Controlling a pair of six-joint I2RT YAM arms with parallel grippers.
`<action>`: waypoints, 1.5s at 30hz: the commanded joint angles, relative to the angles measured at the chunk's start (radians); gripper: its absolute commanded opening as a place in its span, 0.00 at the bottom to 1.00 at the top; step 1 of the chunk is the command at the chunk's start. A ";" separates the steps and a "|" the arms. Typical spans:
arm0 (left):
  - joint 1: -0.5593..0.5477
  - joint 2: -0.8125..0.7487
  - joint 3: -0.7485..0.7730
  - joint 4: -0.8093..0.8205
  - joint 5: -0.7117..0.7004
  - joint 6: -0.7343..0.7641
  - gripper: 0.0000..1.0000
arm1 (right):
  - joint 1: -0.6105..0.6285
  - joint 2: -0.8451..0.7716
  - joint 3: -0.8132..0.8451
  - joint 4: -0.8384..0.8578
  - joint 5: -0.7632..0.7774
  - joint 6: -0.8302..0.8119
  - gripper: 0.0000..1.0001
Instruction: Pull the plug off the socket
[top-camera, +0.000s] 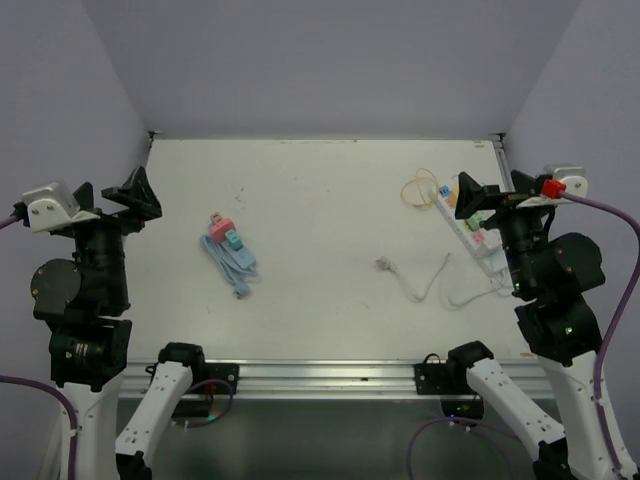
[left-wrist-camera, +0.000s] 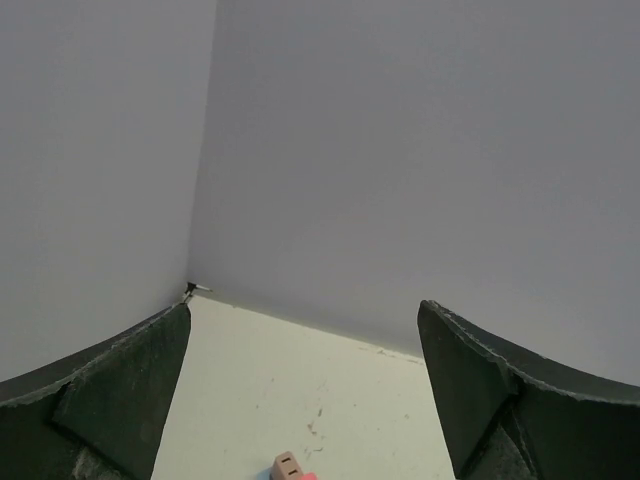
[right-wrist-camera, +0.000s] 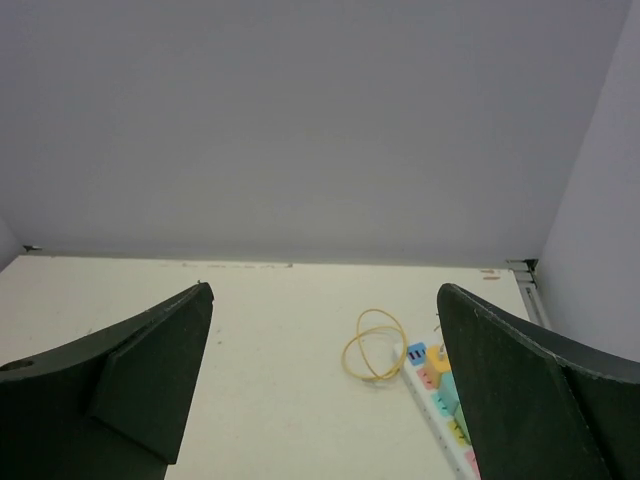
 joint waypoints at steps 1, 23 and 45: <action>-0.003 0.014 -0.016 0.009 -0.005 -0.026 0.99 | -0.003 0.007 -0.016 0.028 -0.023 0.016 0.99; -0.002 0.342 -0.151 -0.307 0.008 -0.264 1.00 | -0.003 0.285 -0.170 -0.205 -0.100 0.429 0.99; 0.046 0.536 -0.636 0.142 0.243 -0.378 0.61 | -0.002 0.428 -0.339 -0.156 -0.434 0.412 0.96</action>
